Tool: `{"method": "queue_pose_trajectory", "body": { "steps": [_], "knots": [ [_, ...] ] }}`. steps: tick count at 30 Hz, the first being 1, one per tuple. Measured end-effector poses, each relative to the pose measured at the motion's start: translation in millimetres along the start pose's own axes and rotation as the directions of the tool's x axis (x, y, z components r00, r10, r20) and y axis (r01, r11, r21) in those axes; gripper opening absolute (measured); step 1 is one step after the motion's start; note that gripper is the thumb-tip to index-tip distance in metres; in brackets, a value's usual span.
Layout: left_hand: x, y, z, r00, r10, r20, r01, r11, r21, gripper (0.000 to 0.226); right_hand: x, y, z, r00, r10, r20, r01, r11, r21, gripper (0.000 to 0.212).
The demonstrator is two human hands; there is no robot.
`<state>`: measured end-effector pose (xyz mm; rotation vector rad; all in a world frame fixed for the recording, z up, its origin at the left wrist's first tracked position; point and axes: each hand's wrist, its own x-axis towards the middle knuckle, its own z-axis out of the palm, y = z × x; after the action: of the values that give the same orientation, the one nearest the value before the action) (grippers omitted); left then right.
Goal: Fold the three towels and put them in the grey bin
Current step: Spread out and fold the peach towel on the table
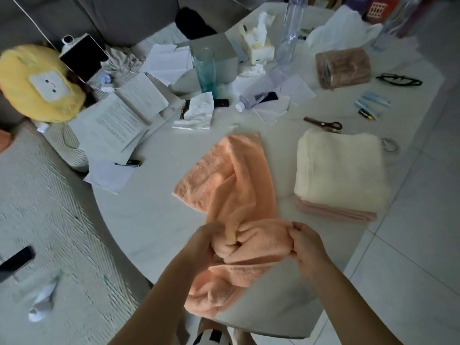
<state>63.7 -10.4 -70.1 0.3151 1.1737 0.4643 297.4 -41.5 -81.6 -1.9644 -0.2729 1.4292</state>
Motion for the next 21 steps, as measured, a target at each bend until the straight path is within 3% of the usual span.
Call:
{"method": "queue_pose_trajectory", "body": {
  "steps": [4,9,11,12,14,15,17,18,19,21],
  "knots": [
    [-11.0,4.2,-23.5,0.989,0.145,0.003,-0.145,0.989,-0.021,0.069,2.8,0.8,3.6,0.996,-0.056,-0.065,0.056,0.998,0.001,0.020],
    [-19.4,16.3,-44.3,0.930,0.272,-0.247,-0.331,0.912,-0.244,0.033,11.8,-0.7,-6.0,0.966,-0.145,-0.212,0.153,0.988,0.021,0.020],
    [-22.4,22.5,-59.9,0.806,0.297,-0.512,-0.466,0.852,-0.239,0.018,10.6,-1.4,-14.9,0.946,-0.183,-0.267,0.191,0.982,0.002,0.017],
    [-25.7,26.5,-70.6,0.718,0.288,-0.634,-0.531,0.815,-0.231,0.023,9.7,-0.9,-19.9,0.936,-0.204,-0.288,0.208,0.978,-0.015,0.016],
    [-35.2,32.3,-95.3,0.588,0.275,-0.760,-0.614,0.765,-0.198,0.035,8.0,2.1,-29.4,0.914,-0.258,-0.313,0.241,0.966,-0.092,0.014],
    [-39.5,32.6,-106.8,0.556,0.288,-0.780,-0.600,0.788,-0.137,0.035,7.5,4.2,-32.5,0.909,-0.278,-0.309,0.250,0.960,-0.127,0.012],
    [-43.6,25.5,-118.6,0.566,0.362,-0.740,-0.441,0.892,0.099,0.027,3.1,8.0,-37.0,0.918,-0.297,-0.261,0.262,0.951,-0.164,0.006],
    [-43.2,16.4,-119.6,0.610,0.414,-0.676,-0.320,0.909,0.268,0.022,-2.1,9.7,-36.5,0.924,-0.307,-0.228,0.273,0.947,-0.169,0.007],
    [-42.9,4.0,-116.0,0.674,0.450,-0.585,-0.215,0.878,0.428,0.023,-8.2,13.1,-34.6,0.915,-0.346,-0.205,0.312,0.933,-0.181,0.010],
    [-43.7,-25.8,-101.1,0.803,0.432,-0.411,-0.112,0.786,0.608,0.034,-22.5,23.3,-27.1,0.819,-0.544,-0.184,0.438,0.799,-0.412,0.016]
  ]
}}
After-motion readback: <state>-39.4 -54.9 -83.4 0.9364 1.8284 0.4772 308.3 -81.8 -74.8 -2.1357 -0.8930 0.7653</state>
